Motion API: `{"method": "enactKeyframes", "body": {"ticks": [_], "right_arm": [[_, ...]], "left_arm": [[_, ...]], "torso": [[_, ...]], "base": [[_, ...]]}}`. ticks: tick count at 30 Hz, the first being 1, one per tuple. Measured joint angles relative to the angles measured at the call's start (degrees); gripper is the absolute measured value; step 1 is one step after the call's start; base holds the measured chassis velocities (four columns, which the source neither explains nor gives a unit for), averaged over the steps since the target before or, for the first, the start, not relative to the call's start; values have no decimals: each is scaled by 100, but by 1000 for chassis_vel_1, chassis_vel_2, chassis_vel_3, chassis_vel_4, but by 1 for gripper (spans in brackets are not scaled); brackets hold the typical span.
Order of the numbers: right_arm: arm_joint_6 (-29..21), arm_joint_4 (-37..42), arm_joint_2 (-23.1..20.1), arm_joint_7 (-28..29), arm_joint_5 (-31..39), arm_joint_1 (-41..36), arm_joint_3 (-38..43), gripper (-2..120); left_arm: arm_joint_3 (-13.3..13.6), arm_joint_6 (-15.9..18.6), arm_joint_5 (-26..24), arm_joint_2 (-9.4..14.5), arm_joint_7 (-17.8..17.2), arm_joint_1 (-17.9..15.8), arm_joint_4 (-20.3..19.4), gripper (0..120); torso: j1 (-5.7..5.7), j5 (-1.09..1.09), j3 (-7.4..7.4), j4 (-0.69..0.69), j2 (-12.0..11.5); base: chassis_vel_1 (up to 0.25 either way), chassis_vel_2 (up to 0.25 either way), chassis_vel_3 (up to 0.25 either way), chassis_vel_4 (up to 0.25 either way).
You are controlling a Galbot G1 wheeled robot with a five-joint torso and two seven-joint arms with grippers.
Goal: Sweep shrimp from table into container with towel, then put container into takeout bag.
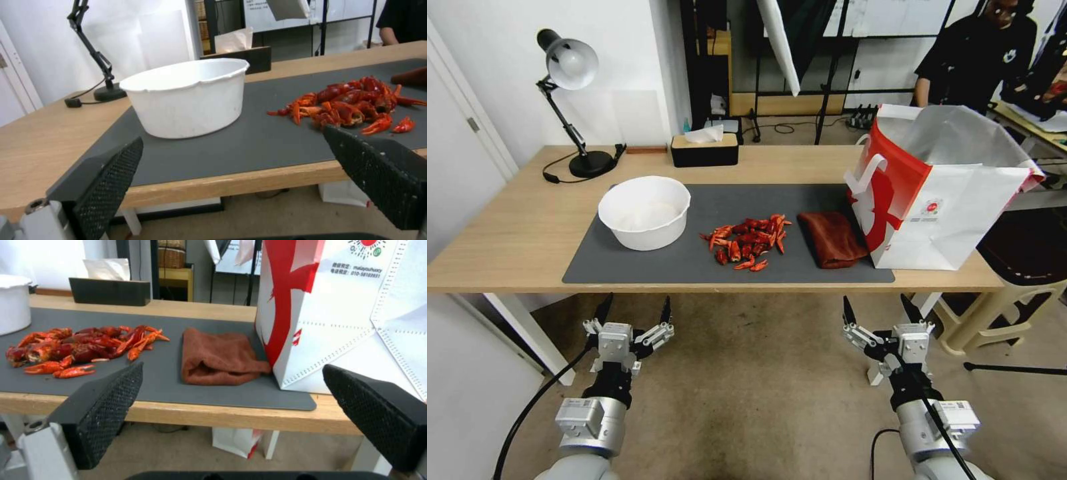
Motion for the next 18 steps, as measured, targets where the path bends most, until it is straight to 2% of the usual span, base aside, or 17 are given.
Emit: {"method": "enactKeyframes", "body": {"ticks": [7, 11, 13, 15, 17, 18], "right_arm": [[-10, 0, 0, 0, 0, 0, -2, 100], [-359, 0, -9, -17, -66, -4, -102, 100], [-988, 0, -30, -69, -205, -18, -285, 100], [-1010, 0, -31, -71, -210, -19, -291, 100], [-1647, 21, -39, -150, -381, -33, -468, 100], [-1710, 58, -33, -175, -423, -28, -478, 100]], "left_arm": [[3, 5, -6, 3, -5, -2, 0, 100], [102, 165, -192, 120, -169, -61, -3, 100], [420, 664, -747, 476, -668, -266, -30, 100], [444, 701, -788, 502, -705, -280, -34, 100], [814, 1292, -1448, 917, -1309, -506, -69, 100], [933, 1478, -1658, 1050, -1493, -580, -83, 100]], "torso": [[0, 0, 0, 0, 0], [0, 1, 0, 1, 0], [0, -1, 0, 0, 0], [0, -1, 0, 0, 0], [0, 0, 0, -1, 0], [0, -1, 0, -1, 0]], "base": [[0, 0, 0, 0], [0, 0, 0, 0], [0, 0, 0, 0], [0, 0, 0, 0], [0, 0, 0, 0], [0, 0, 0, 0]]}}
